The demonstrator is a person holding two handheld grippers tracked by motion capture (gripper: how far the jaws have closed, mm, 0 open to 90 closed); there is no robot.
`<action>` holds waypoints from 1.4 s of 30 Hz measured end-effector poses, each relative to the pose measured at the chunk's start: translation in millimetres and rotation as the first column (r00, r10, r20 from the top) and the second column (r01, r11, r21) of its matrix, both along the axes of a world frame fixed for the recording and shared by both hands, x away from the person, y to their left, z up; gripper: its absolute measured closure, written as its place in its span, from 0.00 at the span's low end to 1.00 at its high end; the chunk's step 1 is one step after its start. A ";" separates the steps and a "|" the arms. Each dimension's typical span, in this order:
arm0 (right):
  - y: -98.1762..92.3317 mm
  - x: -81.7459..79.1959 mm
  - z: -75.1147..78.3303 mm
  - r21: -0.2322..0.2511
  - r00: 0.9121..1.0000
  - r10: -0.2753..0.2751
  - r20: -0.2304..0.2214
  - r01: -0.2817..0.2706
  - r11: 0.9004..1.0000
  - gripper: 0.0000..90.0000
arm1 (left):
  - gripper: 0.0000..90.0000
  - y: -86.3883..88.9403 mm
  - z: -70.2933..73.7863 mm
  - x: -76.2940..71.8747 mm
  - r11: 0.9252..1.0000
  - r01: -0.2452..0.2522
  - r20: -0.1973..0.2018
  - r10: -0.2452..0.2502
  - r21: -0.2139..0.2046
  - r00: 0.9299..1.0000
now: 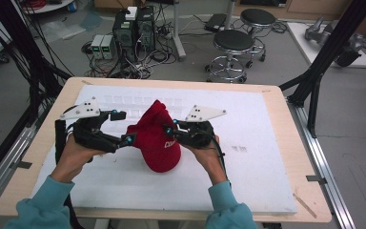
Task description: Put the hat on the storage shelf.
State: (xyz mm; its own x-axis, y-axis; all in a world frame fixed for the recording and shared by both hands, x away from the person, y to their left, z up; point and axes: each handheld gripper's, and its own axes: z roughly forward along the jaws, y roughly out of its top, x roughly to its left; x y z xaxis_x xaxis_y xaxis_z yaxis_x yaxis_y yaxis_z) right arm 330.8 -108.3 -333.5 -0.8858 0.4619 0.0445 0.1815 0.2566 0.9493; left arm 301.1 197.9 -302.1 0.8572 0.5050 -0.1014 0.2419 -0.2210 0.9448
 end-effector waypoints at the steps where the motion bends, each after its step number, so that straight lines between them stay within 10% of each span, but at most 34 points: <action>1: -0.5 -0.6 0.8 0.003 1.000 -0.004 0.000 0.004 1.000 0.91 | 0.14 0.4 -2.5 -1.9 1.000 0.001 0.000 -0.001 0.000 1.000; 13: -3.9 -2.8 7.2 0.046 1.000 -0.019 0.015 0.018 0.999 0.91 | 0.14 -0.2 -51.0 -20.6 1.000 0.009 -0.029 -0.009 0.006 1.000; 27: -3.0 -6.1 15.8 0.084 0.999 -0.026 0.036 0.023 0.996 0.91 | 0.21 -29.8 -75.9 -23.4 0.998 0.059 -0.075 -0.058 0.006 0.995; 42: -2.2 -7.6 16.8 0.121 0.999 -0.031 0.041 0.026 0.992 0.91 | 0.62 -36.4 -77.6 -22.9 0.997 0.077 -0.082 -0.078 -0.016 0.994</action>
State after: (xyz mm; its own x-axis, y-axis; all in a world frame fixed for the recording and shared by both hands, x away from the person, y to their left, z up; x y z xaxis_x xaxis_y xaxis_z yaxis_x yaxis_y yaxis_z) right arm 323.2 -110.6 -316.7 -0.8747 0.4805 0.0635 0.1456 0.1357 0.9800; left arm 278.2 161.6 -379.7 0.8821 0.4356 -0.1793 0.3017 -0.2301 0.9252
